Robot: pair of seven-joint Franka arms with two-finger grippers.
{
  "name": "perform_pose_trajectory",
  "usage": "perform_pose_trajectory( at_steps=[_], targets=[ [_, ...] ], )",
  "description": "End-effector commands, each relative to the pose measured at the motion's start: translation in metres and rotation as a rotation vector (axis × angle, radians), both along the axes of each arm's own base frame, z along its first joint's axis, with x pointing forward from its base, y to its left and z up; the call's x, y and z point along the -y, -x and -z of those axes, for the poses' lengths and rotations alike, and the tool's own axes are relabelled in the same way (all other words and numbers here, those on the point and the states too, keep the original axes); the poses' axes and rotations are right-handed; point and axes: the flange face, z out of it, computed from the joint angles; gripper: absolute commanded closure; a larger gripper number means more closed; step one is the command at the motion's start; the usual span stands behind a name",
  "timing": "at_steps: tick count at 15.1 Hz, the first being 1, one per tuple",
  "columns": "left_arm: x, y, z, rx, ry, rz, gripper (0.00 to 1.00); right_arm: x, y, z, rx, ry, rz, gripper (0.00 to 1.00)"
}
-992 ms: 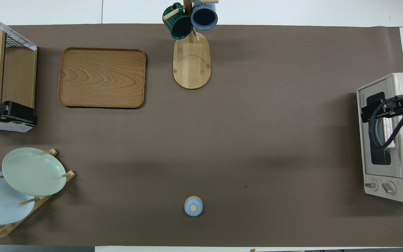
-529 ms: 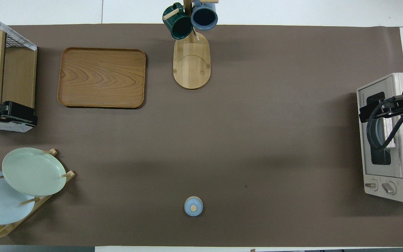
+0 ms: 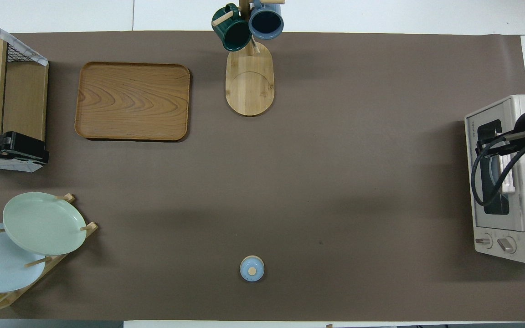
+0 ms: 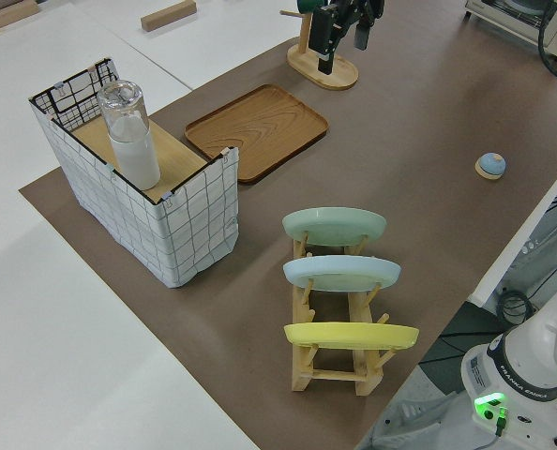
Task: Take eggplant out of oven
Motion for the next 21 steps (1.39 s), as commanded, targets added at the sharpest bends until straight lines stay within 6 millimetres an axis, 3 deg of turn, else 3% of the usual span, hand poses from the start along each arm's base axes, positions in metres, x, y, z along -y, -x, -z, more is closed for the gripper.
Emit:
perform_pose_trajectory(
  at_steps=[1, 3, 6, 8, 12, 19, 21],
  targets=[
    [-0.003, 0.004, -0.005, 0.006, -0.006, -0.009, 0.0, 0.045, 0.017, 0.023, 0.019, 0.022, 0.059, 1.0],
    [-0.003, 0.004, -0.005, 0.006, -0.006, -0.007, 0.0, 0.062, 0.022, 0.034, -0.003, 0.037, 0.08, 1.0],
    [-0.003, 0.004, -0.005, 0.006, -0.006, -0.009, 0.0, 0.064, 0.026, 0.049, -0.005, 0.038, 0.079, 1.0],
    [-0.004, 0.004, -0.005, 0.006, -0.008, -0.009, 0.0, 0.082, 0.03, 0.06, -0.004, 0.046, 0.085, 1.0],
    [-0.003, 0.004, -0.005, 0.006, -0.006, -0.009, 0.0, 0.089, 0.034, 0.081, -0.01, 0.044, 0.084, 1.0],
    [-0.004, 0.004, -0.005, 0.006, -0.008, -0.009, 0.0, 0.073, 0.038, 0.115, -0.011, 0.019, 0.062, 1.0],
    [-0.004, 0.004, -0.005, 0.006, -0.008, -0.009, 0.0, 0.055, 0.034, 0.117, -0.01, 0.019, 0.03, 1.0]
  ],
)
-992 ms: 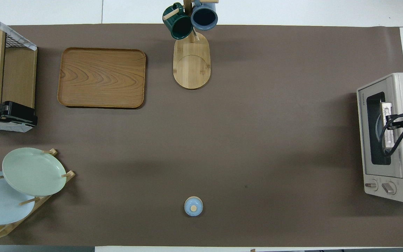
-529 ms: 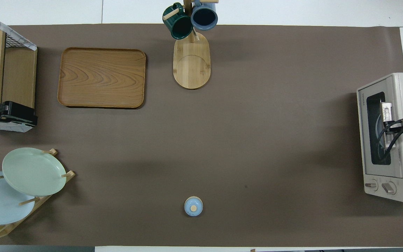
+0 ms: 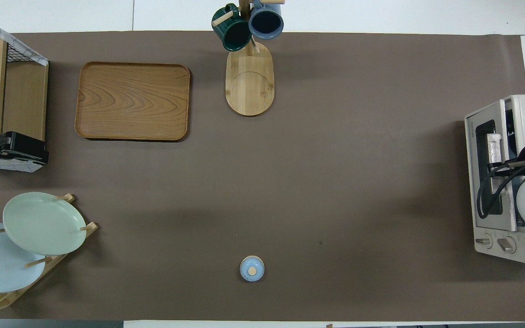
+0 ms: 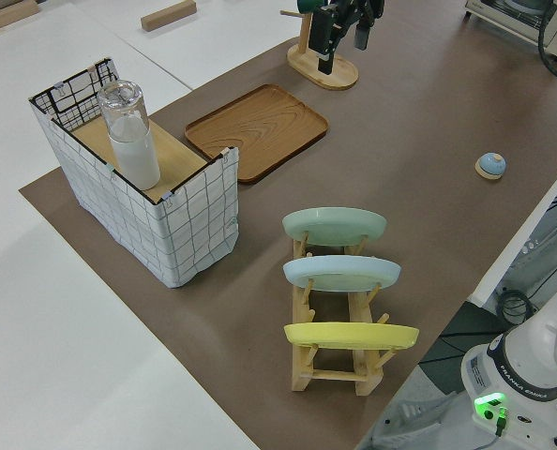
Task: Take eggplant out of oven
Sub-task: 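Insert the right gripper into the oven and grasp the blue plate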
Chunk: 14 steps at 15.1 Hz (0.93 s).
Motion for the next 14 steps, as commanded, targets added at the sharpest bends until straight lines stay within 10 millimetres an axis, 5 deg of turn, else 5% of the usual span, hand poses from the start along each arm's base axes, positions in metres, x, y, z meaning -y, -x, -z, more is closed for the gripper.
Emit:
perform_pose_trajectory(
  at_steps=[1, 7, 14],
  targets=[
    [-0.003, 0.004, -0.005, 0.006, -0.006, -0.009, 0.0, -0.019, 0.001, 0.028, -0.002, -0.014, -0.026, 1.0],
    [-0.004, 0.004, -0.005, 0.005, -0.008, -0.009, 0.0, -0.06, -0.014, 0.088, 0.045, -0.065, -0.053, 1.0],
    [-0.003, 0.004, -0.005, 0.006, -0.006, -0.007, 0.0, -0.084, -0.019, 0.145, 0.093, -0.064, -0.038, 1.0]
  ],
)
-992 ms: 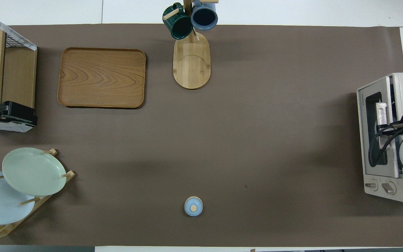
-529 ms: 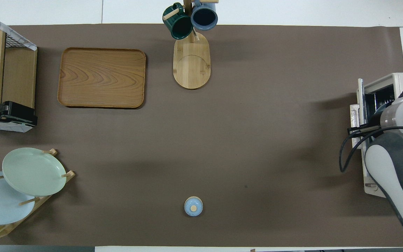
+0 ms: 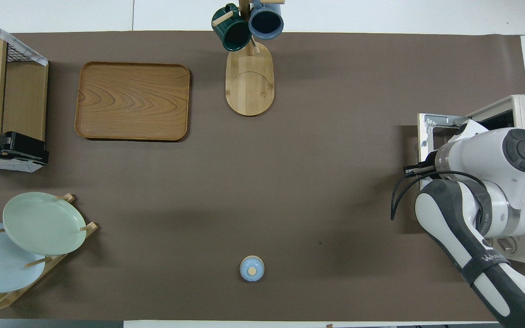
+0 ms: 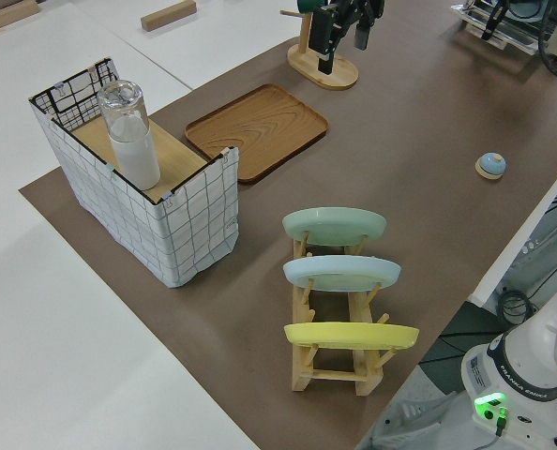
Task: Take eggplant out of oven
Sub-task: 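Insert the right gripper into the oven and grasp the blue plate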
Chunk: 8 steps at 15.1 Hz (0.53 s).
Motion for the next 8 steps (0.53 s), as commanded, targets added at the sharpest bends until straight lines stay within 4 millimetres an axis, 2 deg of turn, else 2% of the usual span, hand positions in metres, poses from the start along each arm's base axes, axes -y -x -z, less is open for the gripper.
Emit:
perform_pose_trajectory(
  at_steps=[1, 8],
  targets=[
    [-0.003, 0.004, -0.005, 0.006, -0.006, -0.009, 0.0, 0.012, -0.009, 0.008, 0.035, 0.015, 0.021, 1.0],
    [-0.003, 0.004, -0.005, 0.006, -0.006, -0.009, 0.0, -0.002, -0.01, 0.007, 0.013, 0.004, 0.049, 1.0]
  ],
)
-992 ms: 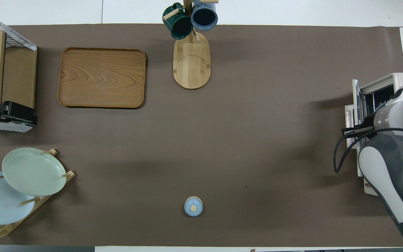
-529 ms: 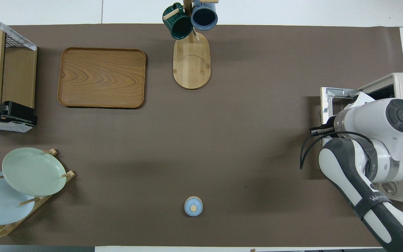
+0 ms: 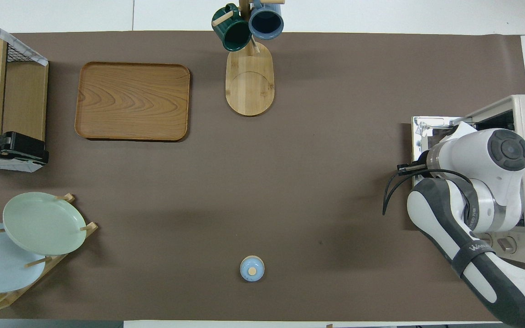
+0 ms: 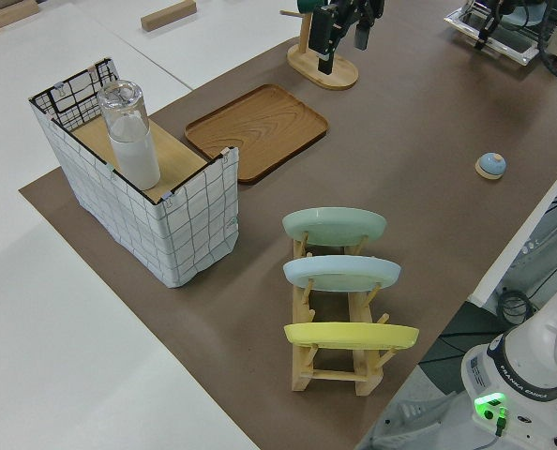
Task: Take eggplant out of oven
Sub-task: 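Insert the right gripper into the oven and grasp the blue plate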
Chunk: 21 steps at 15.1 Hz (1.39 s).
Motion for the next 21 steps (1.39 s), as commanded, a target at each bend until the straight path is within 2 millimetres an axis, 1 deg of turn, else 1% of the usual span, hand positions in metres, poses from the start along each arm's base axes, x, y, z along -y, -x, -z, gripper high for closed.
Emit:
perform_pose_trajectory(
  at_steps=[1, 4, 5, 6, 7, 8, 9, 11, 13, 15, 17, 18, 19, 20, 21],
  targets=[
    [-0.004, 0.004, -0.005, 0.006, -0.008, -0.009, 0.0, 0.001, -0.007, -0.013, 0.005, 0.003, 0.015, 1.0],
    [-0.004, 0.004, -0.005, 0.006, -0.008, -0.009, 0.0, 0.001, -0.015, -0.04, -0.044, 0.003, 0.014, 1.0],
    [-0.003, 0.004, -0.005, 0.006, -0.006, -0.009, 0.0, 0.004, -0.018, -0.05, -0.066, 0.001, 0.022, 0.86],
    [-0.004, 0.004, -0.005, 0.006, -0.008, -0.009, 0.0, 0.009, -0.02, -0.063, -0.07, 0.001, 0.026, 0.61],
    [-0.003, 0.004, -0.005, 0.006, -0.006, -0.009, 0.0, 0.01, -0.018, -0.073, -0.075, 0.003, 0.021, 0.39],
    [-0.003, 0.004, -0.005, 0.006, -0.006, -0.009, 0.0, 0.016, -0.014, -0.078, -0.087, 0.007, 0.026, 0.39],
    [-0.004, 0.004, -0.005, 0.006, -0.008, -0.009, 0.0, 0.026, -0.012, -0.082, -0.09, 0.01, 0.037, 0.39],
    [-0.004, 0.004, -0.005, 0.006, -0.008, -0.009, 0.0, 0.042, -0.011, -0.081, -0.092, 0.008, 0.019, 0.39],
    [-0.004, 0.004, -0.005, 0.006, -0.008, -0.009, 0.0, 0.051, -0.01, -0.081, -0.093, 0.006, 0.017, 0.39],
    [-0.004, 0.004, -0.005, 0.006, -0.008, -0.009, 0.0, 0.061, -0.006, -0.077, -0.096, 0.004, 0.017, 0.4],
    [-0.004, 0.004, -0.005, 0.006, -0.008, -0.009, 0.0, 0.065, 0.001, -0.068, -0.083, 0.004, 0.017, 0.43],
    [-0.003, 0.004, -0.005, 0.006, -0.006, -0.009, 0.0, 0.067, 0.002, -0.065, -0.061, 0.008, 0.01, 0.46],
    [-0.004, 0.004, -0.005, 0.006, -0.008, -0.009, 0.0, 0.068, 0.004, -0.063, -0.052, 0.008, -0.023, 0.56],
    [-0.003, 0.004, -0.005, 0.006, -0.006, -0.009, 0.0, 0.07, 0.008, -0.06, -0.047, 0.007, -0.058, 0.73],
    [-0.003, 0.004, -0.005, 0.006, -0.006, -0.007, 0.0, 0.071, 0.012, -0.056, -0.053, 0.006, -0.069, 0.78]
  ],
)
